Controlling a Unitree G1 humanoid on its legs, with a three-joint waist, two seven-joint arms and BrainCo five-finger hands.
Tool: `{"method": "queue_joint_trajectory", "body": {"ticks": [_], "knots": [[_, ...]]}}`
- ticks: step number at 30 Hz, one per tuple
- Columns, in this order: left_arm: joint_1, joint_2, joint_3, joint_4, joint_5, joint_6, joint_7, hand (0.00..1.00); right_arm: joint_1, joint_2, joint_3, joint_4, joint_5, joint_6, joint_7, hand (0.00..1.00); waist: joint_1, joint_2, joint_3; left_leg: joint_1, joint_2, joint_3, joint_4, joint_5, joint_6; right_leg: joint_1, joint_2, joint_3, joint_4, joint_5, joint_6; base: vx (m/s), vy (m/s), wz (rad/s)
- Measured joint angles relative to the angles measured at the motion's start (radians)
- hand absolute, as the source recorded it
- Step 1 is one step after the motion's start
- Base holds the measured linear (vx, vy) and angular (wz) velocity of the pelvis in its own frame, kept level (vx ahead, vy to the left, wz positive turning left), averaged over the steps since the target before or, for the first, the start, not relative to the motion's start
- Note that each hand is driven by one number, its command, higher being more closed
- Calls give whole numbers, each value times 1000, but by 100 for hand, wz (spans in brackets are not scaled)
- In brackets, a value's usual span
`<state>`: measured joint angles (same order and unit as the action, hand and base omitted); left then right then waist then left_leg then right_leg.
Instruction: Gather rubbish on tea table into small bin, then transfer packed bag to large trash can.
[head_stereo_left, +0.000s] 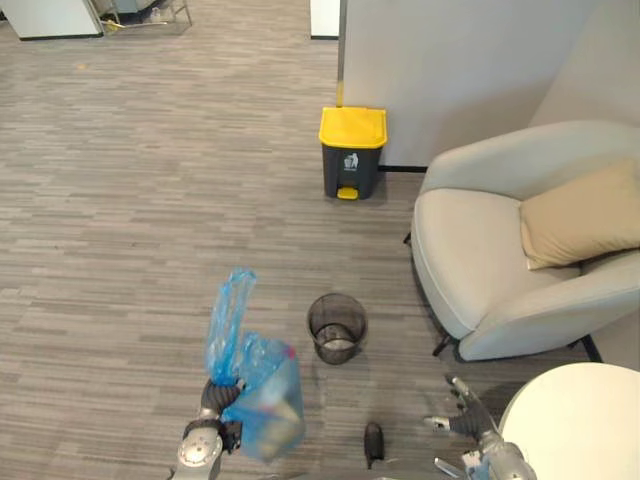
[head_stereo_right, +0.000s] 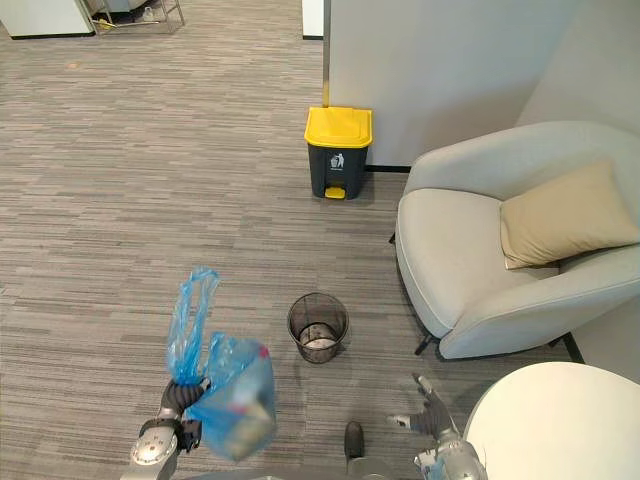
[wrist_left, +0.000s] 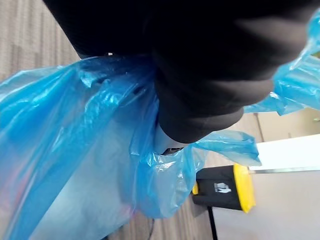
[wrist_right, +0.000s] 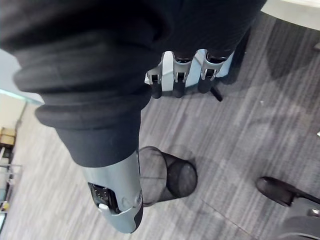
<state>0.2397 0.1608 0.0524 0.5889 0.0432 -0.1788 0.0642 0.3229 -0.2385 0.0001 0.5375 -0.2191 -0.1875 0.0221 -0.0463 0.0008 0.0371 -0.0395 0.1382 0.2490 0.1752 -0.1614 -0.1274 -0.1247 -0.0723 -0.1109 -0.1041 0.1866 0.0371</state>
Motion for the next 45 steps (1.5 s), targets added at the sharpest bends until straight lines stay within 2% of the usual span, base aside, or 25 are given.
{"method": "queue_joint_trajectory", "body": {"ticks": [6, 9, 10, 11, 13, 16, 17, 19, 20, 21, 22, 25, 27, 29, 31, 32, 34, 35, 36, 37, 40, 41, 43, 44, 45], "knots": [[-6, -3, 10, -4, 7, 0, 3, 100, -27, 16, 3, 34, -64, 0, -41, 0, 6, 30, 75, -145, 11, -92, 97, -5, 7, -4, -23, -168, 5, -22, 10, -32, 18, 77], [-7, -23, 8, -12, 5, 0, 3, 100, -42, 14, 1, 37, -64, 1, -62, 0, 8, 32, 81, -182, 109, 129, 147, -12, 53, 10, -60, -285, 12, -44, 32, 51, 97, 120], [-6, -30, 6, -23, 5, -1, 3, 100, -52, 13, 0, 38, -63, 2, -70, 0, 6, 36, 81, -180, 142, 230, 158, 2, 78, 14, -85, -324, 36, -56, 40, 132, 187, 121], [-18, -33, 6, -28, 4, -1, 3, 100, -59, 7, -12, 36, -63, 2, -81, 0, 4, 40, 82, -182, 149, 276, 161, 47, 69, 20, -104, -368, 58, -63, 61, 170, 230, 118], [-29, -19, 9, -36, -6, -3, 4, 100, -76, 19, -13, 36, -62, 2, -86, 0, 17, 28, 91, -187, 113, 249, 163, 51, 58, 26, -142, -406, 84, -68, 67, 152, 276, 90], [-28, 4, 9, -39, -10, -2, 3, 100, -101, 45, -13, 37, -62, 2, -86, 0, 13, 5, 108, -193, 66, 218, 205, -4, 83, 11, -236, -429, 257, -163, 105, 117, 231, 61], [-27, 4, 5, -39, -10, -2, 1, 100, -101, 45, -13, 37, -62, 2, -86, 0, 13, 4, 114, -189, 62, 212, 219, -22, 86, 5, -258, -429, 315, -184, 99, 140, 214, 41], [-21, 9, -21, -41, -9, 1, 1, 100, -93, 50, -13, 26, -59, 11, -86, 0, 6, -5, 150, -134, 31, 163, 253, -96, 110, -106, -350, -272, 692, -206, -25, 165, 216, 47], [-19, 16, -24, -42, -8, 2, 1, 100, -85, 60, -13, 27, -58, 13, -86, 0, 4, -2, 159, -117, 35, 155, 257, -111, 114, -155, -344, -191, 785, -236, -18, 217, 98, 47], [-17, 31, -23, -42, -5, 5, 2, 100, -75, 83, -13, 27, -57, 16, -84, 0, 2, -14, 163, -93, 35, 140, 257, -131, 113, -225, -287, -85, 910, -325, 18, 249, -39, 42], [-18, 43, -23, -42, -5, 6, 2, 100, -71, 98, -12, 27, -56, 16, -84, 0, -6, -27, 163, -71, 30, 135, 243, -141, 106, -278, -228, -50, 942, -381, 21, 200, -43, 36], [-21, 49, -26, -42, -4, 9, 1, 100, -82, 104, -13, 28, -52, 17, -84, 0, -30, -36, 175, -15, 9, 139, 200, -163, 95, -381, -141, -106, 851, -408, 5, 337, -50, 10], [-39, 49, -24, -38, -3, 9, 1, 100, -95, 104, -12, 38, -37, 15, -84, 0, -55, -24, 183, 47, -2, 139, 150, -167, 55, -403, -84, -175, 623, -360, 6, 538, -109, 18], [-51, 47, -24, -35, -1, 9, 2, 100, -80, 102, -12, 38, -31, 15, -84, 0, -64, -28, 172, 105, -11, 118, 111, -188, 16, -396, -53, -147, 559, -237, -63, 573, -113, 43], [-65, 17, -29, -41, 8, 9, 2, 100, -77, 88, -30, 16, -28, 20, -82, 0, -76, 35, 166, 131, 63, 109, 202, -163, -43, -367, -25, -185, 663, -313, -139, 677, -132, 36], [-66, 10, -28, -44, 8, 9, 2, 100, -75, 88, -32, 7, -28, 22, -82, 0, -77, 42, 170, 110, 88, 109, 295, -142, -26, -341, -16, -195, 674, -336, -147, 668, -178, 5], [-54, -23, -25, -50, 7, 9, 2, 100, -23, 87, -30, -81, -27, 22, -84, 0, -52, 48, 169, 7, 196, 53, 669, 22, 67, -193, 44, -190, 630, -377, -162, 690, -221, -22], [-52, -33, -38, -60, 8, 9, 2, 100, 6, 93, -30, -140, -26, 21, -87, 0, -43, 40, 171, -59, 215, 14, 827, -8, 68, -96, 75, -160, 569, -390, -157, 585, -149, -29], [-52, -33, -39, -61, 8, 9, 2, 100, 7, 93, -30, -142, -26, 21, -87, 0, -42, 39, 171, -63, 215, 12, 833, -9, 68, -93, 75, -158, 566, -391, -157, 540, -90, -51], [-48, -37, -50, -88, 7, 8, 1, 100, 11, 94, -30, -171, -25, 15, -94, 0, -18, 2, 162, -165, 194, 18, 895, -48, 102, -1, 81, -99, 496, -399, -160, 532, -49, -68], [-44, -39, -51, -127, 7, 6, 1, 100, 10, 92, -30, -167, -26, 17, -106, 0, 27, -13, 161, -318, 123, -4, 732, -93, 129, 116, 98, 32, 385, -403, -155, 506, 51, -116], [-39, -41, -56, -130, 7, 6, 2, 100, 8, 92, -35, -163, -26, 17, -108, 0, 62, -14, 161, -356, 57, -91, 567, -95, 101, 137, 96, 120, 384, -427, -131, 524, 191, -178], [-19, -44, -62, -137, 7, 5, 3, 100, 3, 85, -36, -150, -27, 17, -108, 0, 81, -5, 154, -346, 15, -194, 366, -55, 44, 138, 104, 202, 418, -491, -91, 434, 282, -200], [17, -67, -62, -144, 7, 1, 2, 100, 3, 68, -43, -119, -27, 20, -107, 0, 77, 33, 127, -342, 31, -256, 336, 31, 40, 132, 139, 286, 496, -573, -68, 451, 378, -201], [22, -65, -61, -144, 7, 4, 1, 100, -2, 85, -41, -99, -27, 29, -108, 0, 76, 7, 118, -333, 33, -213, 372, -8, 45, 125, 125, 316, 534, -600, -46, 468, 364, -161]]}}
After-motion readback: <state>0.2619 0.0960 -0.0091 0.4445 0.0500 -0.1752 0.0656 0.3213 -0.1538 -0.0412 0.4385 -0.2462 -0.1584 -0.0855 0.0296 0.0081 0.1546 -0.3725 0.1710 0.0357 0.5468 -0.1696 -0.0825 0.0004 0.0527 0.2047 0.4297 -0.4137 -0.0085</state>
